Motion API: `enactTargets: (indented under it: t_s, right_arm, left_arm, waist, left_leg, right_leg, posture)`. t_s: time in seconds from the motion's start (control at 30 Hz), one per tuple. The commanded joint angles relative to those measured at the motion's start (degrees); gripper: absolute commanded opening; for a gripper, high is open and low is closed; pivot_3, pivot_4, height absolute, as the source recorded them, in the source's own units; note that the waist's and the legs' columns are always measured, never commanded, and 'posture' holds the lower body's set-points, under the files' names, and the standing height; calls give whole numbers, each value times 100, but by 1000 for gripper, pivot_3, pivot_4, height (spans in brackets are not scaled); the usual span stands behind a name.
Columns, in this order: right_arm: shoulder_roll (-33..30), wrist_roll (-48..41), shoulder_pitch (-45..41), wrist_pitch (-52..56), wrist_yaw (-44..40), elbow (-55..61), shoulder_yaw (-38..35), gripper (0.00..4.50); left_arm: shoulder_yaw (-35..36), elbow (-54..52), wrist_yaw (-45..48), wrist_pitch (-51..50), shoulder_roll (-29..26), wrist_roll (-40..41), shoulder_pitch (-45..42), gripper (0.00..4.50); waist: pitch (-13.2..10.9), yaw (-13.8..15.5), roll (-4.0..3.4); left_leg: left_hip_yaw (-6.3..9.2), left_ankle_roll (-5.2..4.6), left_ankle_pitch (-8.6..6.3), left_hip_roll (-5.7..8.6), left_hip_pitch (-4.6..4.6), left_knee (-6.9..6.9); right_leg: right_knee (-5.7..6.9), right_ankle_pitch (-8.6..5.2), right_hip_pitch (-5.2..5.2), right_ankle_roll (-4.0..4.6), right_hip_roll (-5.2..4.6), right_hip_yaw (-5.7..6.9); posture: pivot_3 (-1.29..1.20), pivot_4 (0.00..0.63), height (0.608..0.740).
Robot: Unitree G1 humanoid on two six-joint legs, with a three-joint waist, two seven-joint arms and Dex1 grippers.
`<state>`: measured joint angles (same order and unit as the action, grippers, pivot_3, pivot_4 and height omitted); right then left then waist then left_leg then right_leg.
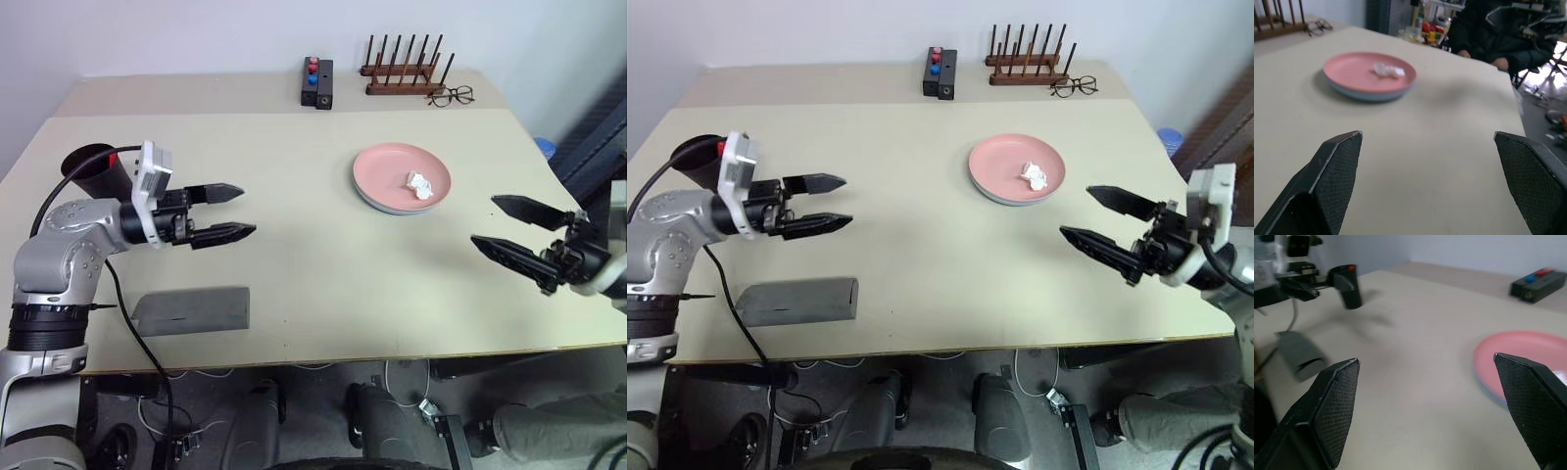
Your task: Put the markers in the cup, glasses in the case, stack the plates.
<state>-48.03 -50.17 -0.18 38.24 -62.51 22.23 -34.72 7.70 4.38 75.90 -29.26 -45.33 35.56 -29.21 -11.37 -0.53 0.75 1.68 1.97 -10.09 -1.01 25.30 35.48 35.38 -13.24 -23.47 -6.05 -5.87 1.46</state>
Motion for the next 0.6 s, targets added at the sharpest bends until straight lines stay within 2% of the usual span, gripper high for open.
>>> enactTargets:
  t_s: [0.03,0.2,0.43,0.6]
  right_arm:
    - [-259,-282,64,-32,-182,293,-283,4458]
    - [-274,-220,-4,-291,-204,263,-159,4458]
    - [-328,-47,-360,-594,-164,-11,152,4458]
    - [-283,97,-750,-739,-181,-235,565,4458]
  left_arm:
    - [146,186,406,268,-215,-1,-104,4500]
    - [33,309,1225,16,-723,66,82,4500]
    - [423,120,808,570,-472,40,326,4500]
    - [680,-244,581,673,-497,67,832,4500]
  waist:
    - [0,5,1]
    - [0,5,2]
    - [1,7,-1]
    - [1,-7,-1]
  left_leg:
    - [0,0,0,0,1,1]
    - [-2,3,-2,0,11,-1]
    - [-6,2,-1,-1,8,-20]
    - [-7,2,-1,-1,8,-23]
  right_leg:
    - [-3,1,0,2,-1,0]
    - [-23,3,-3,5,-6,1]
    - [-27,3,-8,5,-6,1]
    - [-28,3,-10,5,-8,0]
  posture:
    - [0,150,740]
    - [0,150,740]
    - [0,150,740]
    - [0,150,740]
